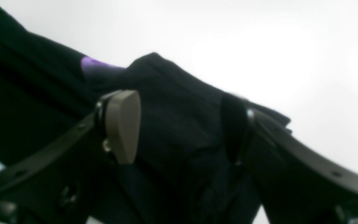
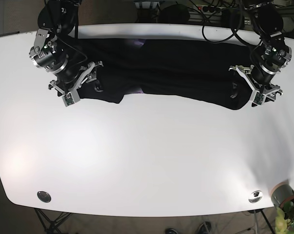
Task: Fold the T-shirt properly
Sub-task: 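Hold the folded shirt with both grippers and straighten its ends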
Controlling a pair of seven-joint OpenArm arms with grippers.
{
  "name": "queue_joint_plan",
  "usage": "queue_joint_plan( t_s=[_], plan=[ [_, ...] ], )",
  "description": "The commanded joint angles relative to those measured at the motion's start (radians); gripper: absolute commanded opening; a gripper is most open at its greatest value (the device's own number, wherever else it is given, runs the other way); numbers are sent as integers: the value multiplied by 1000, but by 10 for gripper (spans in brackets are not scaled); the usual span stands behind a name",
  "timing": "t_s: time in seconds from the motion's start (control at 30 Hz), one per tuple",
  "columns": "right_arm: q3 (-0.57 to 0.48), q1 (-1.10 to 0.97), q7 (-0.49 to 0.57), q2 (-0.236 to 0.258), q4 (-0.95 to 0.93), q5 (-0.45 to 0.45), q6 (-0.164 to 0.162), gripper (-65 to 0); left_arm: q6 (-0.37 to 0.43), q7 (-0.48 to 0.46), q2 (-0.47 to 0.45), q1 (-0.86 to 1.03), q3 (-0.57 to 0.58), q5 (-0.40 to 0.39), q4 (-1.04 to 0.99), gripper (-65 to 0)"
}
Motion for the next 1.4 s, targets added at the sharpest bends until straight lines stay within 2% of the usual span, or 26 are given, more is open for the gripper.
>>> queue_joint_plan(
  t_s=[0.0, 0.17, 0.27, 0.37, 0.5, 0.83, 0.9, 0.93, 0.97, 1.0, 1.1, 1.37],
  plan=[
    [3, 3, 21, -4, 16, 8, 0, -257, 3, -23, -16, -5, -9, -9, 15, -211],
    [3, 4, 24, -1, 16, 6, 0, -257, 3, -23, -16, -10, -66, -10, -40, -211],
    [3, 4, 24, -1, 16, 6, 0, -257, 3, -22, -16, -86, -75, -7, -102, -210],
    [2, 4, 24, -1, 16, 6, 0, -257, 3, 29, -16, -129, -78, -7, -152, -210],
    [2, 0, 25, -2, 16, 6, 2, -257, 3, 69, -18, -169, -72, -7, -203, -210],
    [8, -2, 25, -4, 16, 10, 2, -257, 3, 69, -21, -174, 19, -7, -258, -212],
    [8, -2, 25, -4, 16, 13, 2, -257, 3, 69, -21, -174, 23, -7, -263, -262],
    [8, -2, 25, -4, 16, 14, 2, -257, 3, 69, -21, -172, 23, -7, -263, -312],
    [8, -2, 25, -4, 16, 14, 2, -257, 3, 69, -21, -172, 23, -7, -264, -379],
    [9, -2, 25, -4, 16, 11, 2, -257, 3, 69, -21, -172, 23, -6, -264, -479],
    [9, -2, 27, -4, 16, 10, 2, -257, 3, 69, -23, -174, 23, -6, -263, -650],
    [8, 3, 27, -5, 15, 6, 2, -257, 3, 69, -43, -128, -23, -13, -131, -650]
  ],
)
